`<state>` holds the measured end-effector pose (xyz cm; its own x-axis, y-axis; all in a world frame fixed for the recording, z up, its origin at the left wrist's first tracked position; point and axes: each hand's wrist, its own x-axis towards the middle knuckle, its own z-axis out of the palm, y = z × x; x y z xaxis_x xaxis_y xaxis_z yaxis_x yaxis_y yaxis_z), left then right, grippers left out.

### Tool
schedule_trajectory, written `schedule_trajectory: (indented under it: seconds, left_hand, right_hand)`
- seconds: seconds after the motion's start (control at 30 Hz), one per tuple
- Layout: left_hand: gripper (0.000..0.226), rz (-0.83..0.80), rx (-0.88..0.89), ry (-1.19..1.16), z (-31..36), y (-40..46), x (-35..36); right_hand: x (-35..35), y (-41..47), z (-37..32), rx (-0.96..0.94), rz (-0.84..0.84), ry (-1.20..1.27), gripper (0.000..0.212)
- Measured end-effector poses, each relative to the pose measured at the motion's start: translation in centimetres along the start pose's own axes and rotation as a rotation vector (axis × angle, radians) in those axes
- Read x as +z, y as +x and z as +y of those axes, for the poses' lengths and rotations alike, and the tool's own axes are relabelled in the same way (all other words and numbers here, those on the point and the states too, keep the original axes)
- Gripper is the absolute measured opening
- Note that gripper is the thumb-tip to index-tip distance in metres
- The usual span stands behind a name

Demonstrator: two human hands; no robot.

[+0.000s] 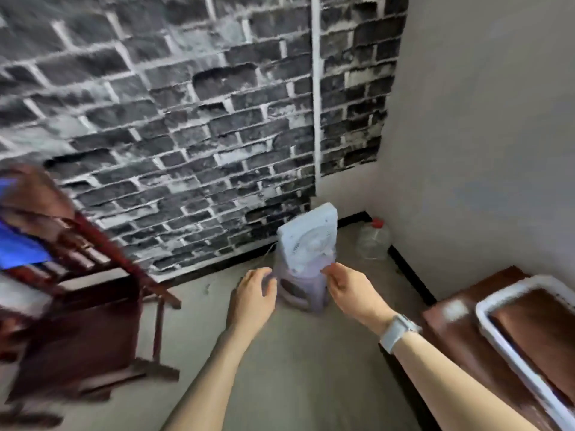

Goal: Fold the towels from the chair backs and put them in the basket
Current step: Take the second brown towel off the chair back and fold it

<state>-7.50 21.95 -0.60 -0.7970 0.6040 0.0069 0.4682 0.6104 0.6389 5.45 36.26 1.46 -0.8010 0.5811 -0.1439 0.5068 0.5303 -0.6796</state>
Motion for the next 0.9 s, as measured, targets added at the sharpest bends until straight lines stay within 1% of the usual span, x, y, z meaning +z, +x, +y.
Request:
schedule_trajectory:
  seconds: [0.1,0.17,0.23,0.37,0.53,0.6,0.7,0.77,0.9]
  left_hand:
    - [0.028,0.111,-0.121,0.022,-7.8,-2.9,-6.0]
    - [0.027,0.175,-0.215,0.022,-12.8,-5.0,-10.2]
    - [0.028,0.218,-0.284,0.021,-17.8,-7.0,-14.5]
    - [0.026,0.305,-0.33,0.026,-26.6,-9.9,-22.8]
    - [0.03,0.394,-0.392,0.04,-33.4,-10.0,-31.3]
    - [0.03,0.428,-0.39,0.037,-35.3,-8.7,-34.2]
    - [0.03,0.483,-0.359,0.022,-37.9,-5.5,-37.9]
    - [0.03,0.498,-0.338,0.026,-39.7,-2.8,-39.9]
    - [0.031,0.47,-0.26,0.046,-42.9,4.6,-43.4]
  right_hand:
    - [6.9,1.0,-7.0,-0.145,-0.168,-0.082,0.024]
    - [11.9,1.2,-11.9,-0.239,-0.231,-0.095,0.025]
    - [16.7,0.9,-17.1,-0.29,-0.29,-0.096,0.026]
    - [24.5,0.7,-26.2,-0.398,-0.406,-0.085,0.026]
    - [30.4,2.1,-35.0,-0.469,-0.488,-0.136,0.029]
    - [32.2,3.5,-38.0,-0.497,-0.503,-0.148,0.03]
    - [34.3,6.8,-42.2,-0.524,-0.477,-0.145,0.03]
    - [35.6,9.6,-44.7,-0.539,-0.428,-0.126,0.029]
    - [37.6,16.8,-49.6,-0.533,-0.311,-0.034,0.026]
